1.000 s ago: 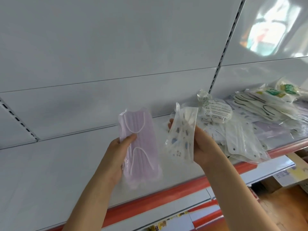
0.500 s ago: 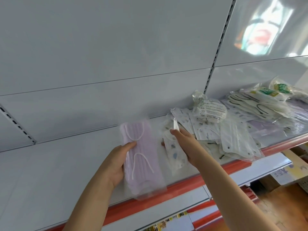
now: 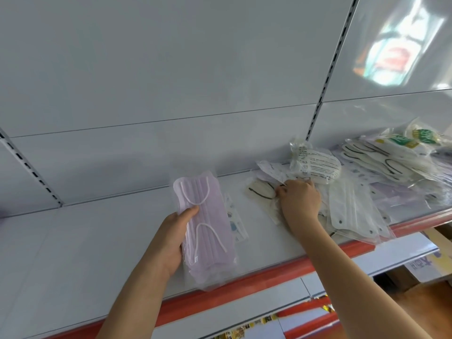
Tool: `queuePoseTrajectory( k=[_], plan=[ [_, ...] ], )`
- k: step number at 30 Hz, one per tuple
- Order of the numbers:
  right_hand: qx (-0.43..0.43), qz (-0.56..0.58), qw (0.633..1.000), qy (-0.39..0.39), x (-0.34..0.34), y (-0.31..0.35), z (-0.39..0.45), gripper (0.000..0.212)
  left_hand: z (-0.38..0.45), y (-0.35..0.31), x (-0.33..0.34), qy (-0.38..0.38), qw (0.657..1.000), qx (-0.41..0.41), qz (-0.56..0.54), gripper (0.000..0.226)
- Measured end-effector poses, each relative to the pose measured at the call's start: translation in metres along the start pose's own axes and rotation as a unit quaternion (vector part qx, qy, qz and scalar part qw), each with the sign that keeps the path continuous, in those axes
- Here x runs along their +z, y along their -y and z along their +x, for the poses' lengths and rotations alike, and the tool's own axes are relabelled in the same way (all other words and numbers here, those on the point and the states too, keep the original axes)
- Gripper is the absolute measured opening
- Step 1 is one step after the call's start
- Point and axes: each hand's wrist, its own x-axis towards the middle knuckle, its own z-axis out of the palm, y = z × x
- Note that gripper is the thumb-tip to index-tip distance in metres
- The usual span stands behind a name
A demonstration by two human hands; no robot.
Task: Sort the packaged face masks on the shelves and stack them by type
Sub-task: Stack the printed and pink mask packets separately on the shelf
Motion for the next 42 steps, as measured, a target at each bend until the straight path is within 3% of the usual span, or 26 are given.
queuePoseTrajectory(
  k=[5,12,17,20,23,25,27,29,31,33,36,39,42],
  plan=[
    [0.048,0.142,0.988,0.040,-0.017,-0.009,0.006,0.038,-0.004,-0.004,-0.007,-0.006,1.000,0.007,-0.015,0.024],
    [0.021,0.027,0.999,0.030,-0.009,-0.003,-0.008,0.008,-0.011,-0.003,-0.016,-0.032,0.999,0.010,-0.029,0.025],
    [0.039,0.018,0.999,-0.021,-0.019,-0.007,-0.008,0.019,-0.019,-0.004,-0.025,-0.043,0.998,0.013,-0.038,0.022],
    [-0.054,0.067,0.996,-0.020,-0.039,0.023,-0.038,0.019,-0.022,-0.009,-0.033,-0.043,0.997,0.033,-0.053,0.017],
    [-0.167,0.132,0.972,0.095,-0.045,0.066,-0.085,0.024,-0.021,-0.016,-0.035,-0.043,0.995,0.045,-0.074,0.015],
    [-0.194,0.178,0.942,0.209,-0.038,0.079,-0.092,0.039,-0.017,-0.016,-0.034,-0.046,0.994,0.045,-0.083,0.016],
    [-0.173,0.252,0.920,0.247,-0.035,0.076,-0.072,0.053,-0.015,-0.012,-0.032,-0.049,0.995,0.036,-0.084,0.017],
    [-0.120,0.302,0.930,0.169,-0.032,0.065,-0.037,0.053,-0.015,-0.005,-0.030,-0.050,0.995,0.024,-0.080,0.017],
    [-0.079,0.215,0.971,0.074,-0.023,0.045,0.000,0.035,-0.017,0.000,-0.029,-0.049,0.996,0.014,-0.078,0.017],
    [-0.036,0.107,0.990,0.086,-0.013,0.028,0.026,0.032,-0.021,0.005,-0.027,-0.052,0.996,0.012,-0.075,0.017],
    [0.003,0.052,0.995,0.084,0.003,0.017,0.042,0.020,-0.026,0.007,-0.028,-0.054,0.997,0.020,-0.060,0.018],
    [0.000,0.051,0.998,0.039,-0.003,0.025,0.040,0.022,-0.029,0.009,-0.030,-0.065,0.996,0.027,-0.053,0.019],
    [-0.032,0.153,0.987,-0.036,-0.036,0.044,0.015,0.038,-0.031,0.008,-0.028,-0.071,0.994,0.047,-0.066,0.020]
  ],
)
